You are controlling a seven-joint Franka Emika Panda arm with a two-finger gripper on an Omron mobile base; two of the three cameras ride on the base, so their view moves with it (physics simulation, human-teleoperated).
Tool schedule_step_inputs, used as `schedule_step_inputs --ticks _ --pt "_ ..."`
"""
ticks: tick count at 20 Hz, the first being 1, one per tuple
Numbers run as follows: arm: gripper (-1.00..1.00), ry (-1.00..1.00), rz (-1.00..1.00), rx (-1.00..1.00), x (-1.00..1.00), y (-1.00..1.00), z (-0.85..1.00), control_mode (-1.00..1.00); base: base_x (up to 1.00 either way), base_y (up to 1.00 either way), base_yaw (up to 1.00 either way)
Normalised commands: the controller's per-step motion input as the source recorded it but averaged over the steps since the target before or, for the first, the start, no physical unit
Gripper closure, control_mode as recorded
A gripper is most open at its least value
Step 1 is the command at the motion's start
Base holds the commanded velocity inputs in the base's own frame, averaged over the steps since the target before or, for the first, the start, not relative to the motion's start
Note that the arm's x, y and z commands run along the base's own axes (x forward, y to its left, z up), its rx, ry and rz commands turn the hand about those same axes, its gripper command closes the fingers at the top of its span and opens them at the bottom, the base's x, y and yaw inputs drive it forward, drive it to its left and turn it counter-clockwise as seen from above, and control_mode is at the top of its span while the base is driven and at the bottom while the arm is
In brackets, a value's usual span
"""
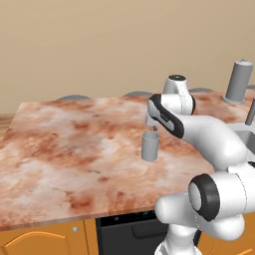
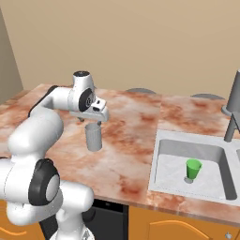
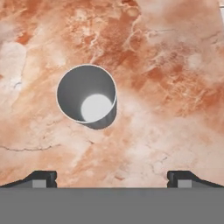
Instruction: Pick the glass cup and teapot and place them in the sink. Then turn on the water.
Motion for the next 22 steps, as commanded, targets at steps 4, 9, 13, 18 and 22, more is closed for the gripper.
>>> schedule_step_inputs --ticks 4,9,13,18,22 --pt "-1.00 0.11 0.00 0.04 0.11 -0.03 -0.17 -1.00 0.00 0.00 0.00" --pt "-1.00 0.05 0.00 0.02 0.09 0.00 -0.15 -1.00 0.00 0.00 0.00" --pt "-1.00 0.00 0.00 0.00 0.06 0.00 -0.14 -1.00 0.00 0.00 0.00" --pt "-1.00 0.00 0.00 0.00 0.36 0.00 -0.08 -1.00 0.00 0.00 0.00" --pt "-1.00 0.00 0.00 0.00 0.36 0.00 -0.03 -1.00 0.00 0.00 0.00"
